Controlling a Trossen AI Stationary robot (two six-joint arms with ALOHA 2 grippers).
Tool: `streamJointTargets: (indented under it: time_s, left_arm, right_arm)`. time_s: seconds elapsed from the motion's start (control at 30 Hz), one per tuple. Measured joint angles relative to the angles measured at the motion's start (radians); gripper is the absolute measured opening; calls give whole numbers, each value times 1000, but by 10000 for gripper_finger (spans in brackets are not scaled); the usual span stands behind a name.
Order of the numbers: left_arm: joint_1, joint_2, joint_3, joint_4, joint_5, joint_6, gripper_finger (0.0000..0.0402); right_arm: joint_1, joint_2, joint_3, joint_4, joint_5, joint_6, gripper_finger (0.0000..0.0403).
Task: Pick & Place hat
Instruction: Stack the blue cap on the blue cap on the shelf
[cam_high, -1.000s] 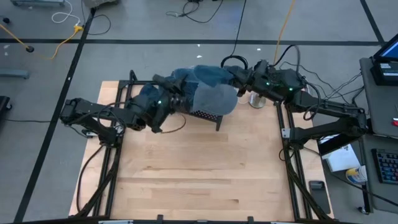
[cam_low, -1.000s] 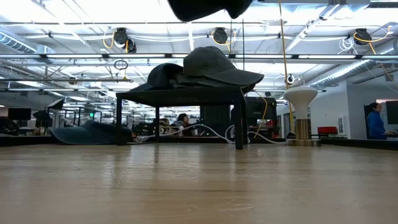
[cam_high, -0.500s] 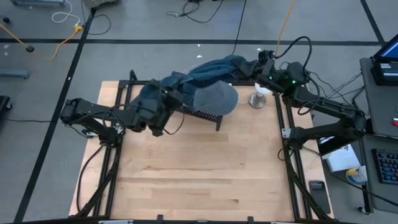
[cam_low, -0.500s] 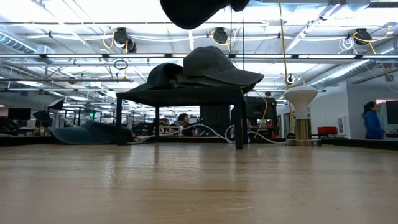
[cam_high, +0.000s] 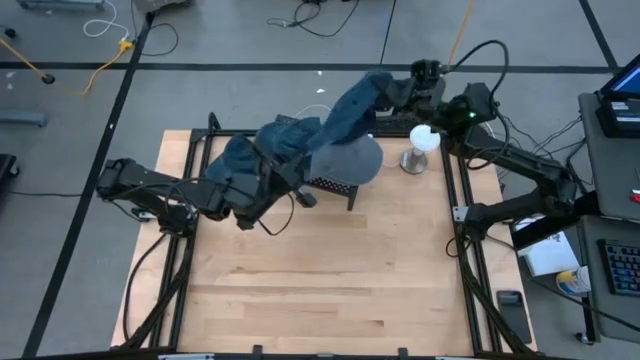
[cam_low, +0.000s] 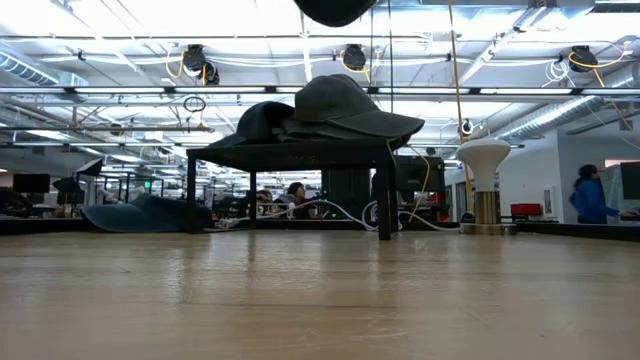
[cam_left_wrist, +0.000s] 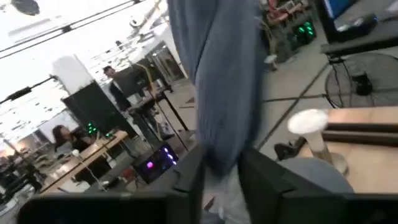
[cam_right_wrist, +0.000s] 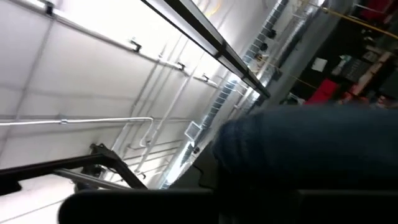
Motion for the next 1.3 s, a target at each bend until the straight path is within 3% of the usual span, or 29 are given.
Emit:
streamJointTargets:
  time_s: [0.3,0.57,0.73,1.03,1.3]
  left_arm:
    - [-6,-85,1,10,-110,-108,239]
    - [-37,-188,2,16,-108,-301,312]
    - [-77,-249,2,19,-118,-352,333]
    - [-139,-275,2,-157,-263,-288,328]
    - [-151,-275,2,-368,-251,-480,326]
  right_arm:
    - [-24,0,21,0,-66,-48,0]
    - [-28,83,177,-182,-201,-315,0]
    - [-28,151,265,-319,-227,-520,0]
    - [-32,244,408,-311,-193,-733,0]
    - [-46,252,511,-321,-172,-848,0]
